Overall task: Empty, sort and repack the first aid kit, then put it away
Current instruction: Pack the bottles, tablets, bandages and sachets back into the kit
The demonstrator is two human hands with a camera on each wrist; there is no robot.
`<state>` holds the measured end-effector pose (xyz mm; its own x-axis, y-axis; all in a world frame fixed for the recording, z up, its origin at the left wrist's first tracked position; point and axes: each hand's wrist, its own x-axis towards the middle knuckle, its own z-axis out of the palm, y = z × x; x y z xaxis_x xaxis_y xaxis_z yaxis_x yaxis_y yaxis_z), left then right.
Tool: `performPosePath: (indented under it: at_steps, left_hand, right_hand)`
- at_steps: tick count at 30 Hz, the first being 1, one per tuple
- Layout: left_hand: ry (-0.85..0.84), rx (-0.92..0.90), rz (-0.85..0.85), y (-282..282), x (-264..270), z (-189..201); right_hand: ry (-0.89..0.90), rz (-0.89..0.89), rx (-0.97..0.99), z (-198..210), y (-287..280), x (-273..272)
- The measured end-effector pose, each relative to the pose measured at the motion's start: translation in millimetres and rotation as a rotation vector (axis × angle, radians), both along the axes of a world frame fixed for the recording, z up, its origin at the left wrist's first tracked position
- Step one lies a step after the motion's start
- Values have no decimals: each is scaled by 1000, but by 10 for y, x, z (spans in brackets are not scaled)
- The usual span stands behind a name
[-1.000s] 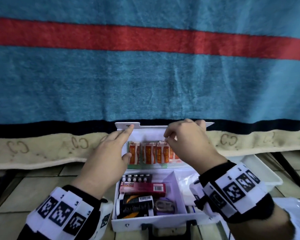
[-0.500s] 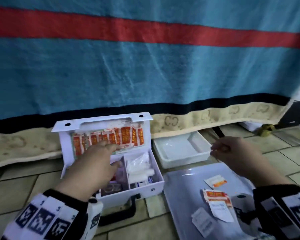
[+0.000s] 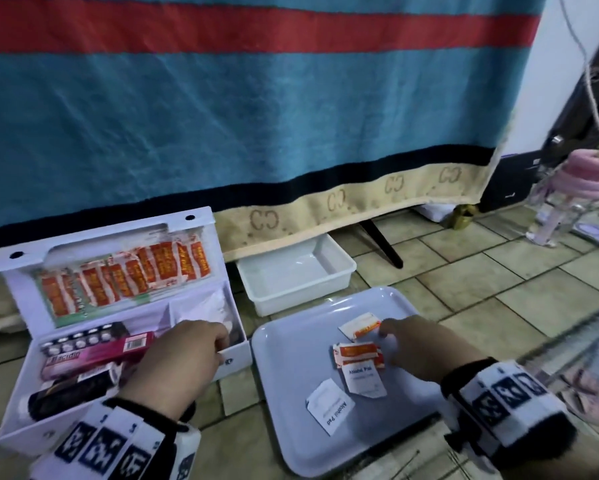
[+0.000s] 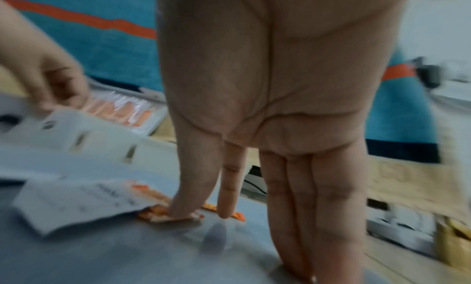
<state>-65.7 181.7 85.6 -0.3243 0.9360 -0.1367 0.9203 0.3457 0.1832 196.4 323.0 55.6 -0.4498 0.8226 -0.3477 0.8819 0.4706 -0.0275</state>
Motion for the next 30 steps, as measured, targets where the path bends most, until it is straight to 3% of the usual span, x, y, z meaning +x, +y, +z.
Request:
performPosePath:
  at_steps: [3,11,19,24,30]
  left_hand:
    - [34,24,52,32,9,-39]
    - [85,57,98,39,67,-59]
    - [52,95,125,7,91,-51]
    - [77,99,125,3,83,-54]
    - [58,92,120,-3,92,-64]
  right_hand:
    - [-87,104,49,-50,-25,-138]
    - [-104,182,107,-32,-75,-165]
    - [-78,114,89,5,-41,-126]
    - [139,-71,-9,195,58,-23]
    - [673,-230,-80,455,51,-140]
